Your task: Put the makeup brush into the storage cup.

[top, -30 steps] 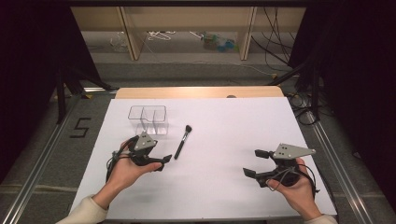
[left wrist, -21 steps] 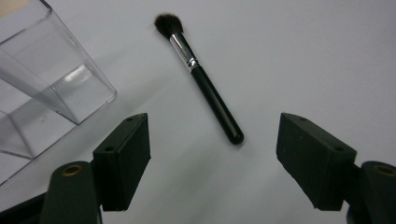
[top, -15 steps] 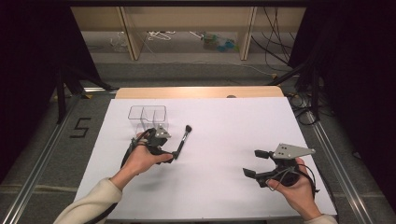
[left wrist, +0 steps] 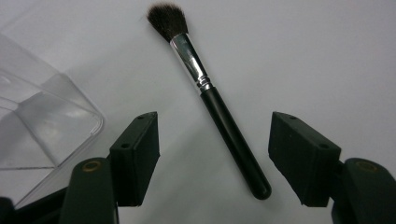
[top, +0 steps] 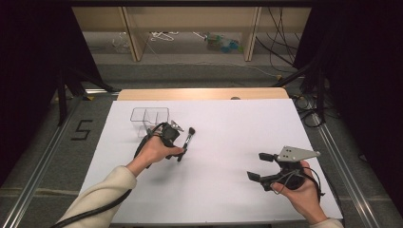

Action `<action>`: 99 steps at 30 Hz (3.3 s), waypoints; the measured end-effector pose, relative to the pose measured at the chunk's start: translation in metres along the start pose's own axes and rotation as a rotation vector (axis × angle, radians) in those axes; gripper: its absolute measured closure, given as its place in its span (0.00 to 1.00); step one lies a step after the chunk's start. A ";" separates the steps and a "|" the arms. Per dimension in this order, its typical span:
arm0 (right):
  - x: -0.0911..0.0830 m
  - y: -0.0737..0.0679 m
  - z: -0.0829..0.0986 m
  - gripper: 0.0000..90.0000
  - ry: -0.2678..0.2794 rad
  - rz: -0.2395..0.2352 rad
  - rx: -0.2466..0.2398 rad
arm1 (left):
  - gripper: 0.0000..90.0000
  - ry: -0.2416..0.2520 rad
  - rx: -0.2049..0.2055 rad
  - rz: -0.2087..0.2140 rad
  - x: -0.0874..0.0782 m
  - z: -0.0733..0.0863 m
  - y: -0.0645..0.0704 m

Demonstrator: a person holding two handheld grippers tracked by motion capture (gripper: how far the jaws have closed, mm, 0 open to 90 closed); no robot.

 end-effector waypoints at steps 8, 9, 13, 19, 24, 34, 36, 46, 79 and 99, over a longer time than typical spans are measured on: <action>0.000 0.000 0.000 0.19 0.001 -0.003 -0.004 | 0.41 -0.055 -0.022 0.000 0.014 -0.011 -0.004; 0.000 0.000 0.000 0.19 0.000 -0.003 -0.003 | 0.41 -0.062 -0.028 0.002 0.017 -0.013 -0.004; 0.000 0.000 0.000 0.19 0.002 -0.003 -0.006 | 0.41 -0.077 -0.034 0.001 0.021 -0.016 -0.005; 0.001 -0.001 0.000 0.19 -0.004 -0.007 -0.006 | 0.43 -0.099 -0.030 -0.004 0.028 -0.018 -0.007; -0.001 -0.001 0.000 0.19 -0.013 0.008 -0.011 | 0.47 -0.109 -0.039 0.004 0.031 -0.020 -0.007; 0.000 -0.001 0.000 0.19 -0.018 0.004 -0.011 | 0.61 -0.169 -0.061 0.044 0.031 -0.026 -0.009; -0.001 -0.001 0.000 0.19 -0.024 -0.002 -0.005 | 0.66 -0.181 -0.063 0.045 0.031 -0.027 -0.010; 0.001 -0.001 0.001 0.19 -0.008 -0.005 -0.006 | 0.87 -0.224 -0.068 0.042 0.029 -0.028 -0.012; 0.002 0.000 0.001 0.19 -0.016 -0.004 0.004 | 0.88 0.032 -0.025 0.051 -0.006 -0.013 -0.012; 0.003 0.000 0.001 0.19 -0.022 0.001 0.001 | 0.88 0.211 -0.059 0.044 -0.019 0.006 -0.009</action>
Point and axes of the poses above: each handheld gripper's, and its own axes: x roughly forward along the jaws, z roughly out of its underside, y roughly to its right, the point moved 1 cm from there along x, roughly forward along the jaws, and after that the axes turned 4 degrees about z, right-handed, at the moved point
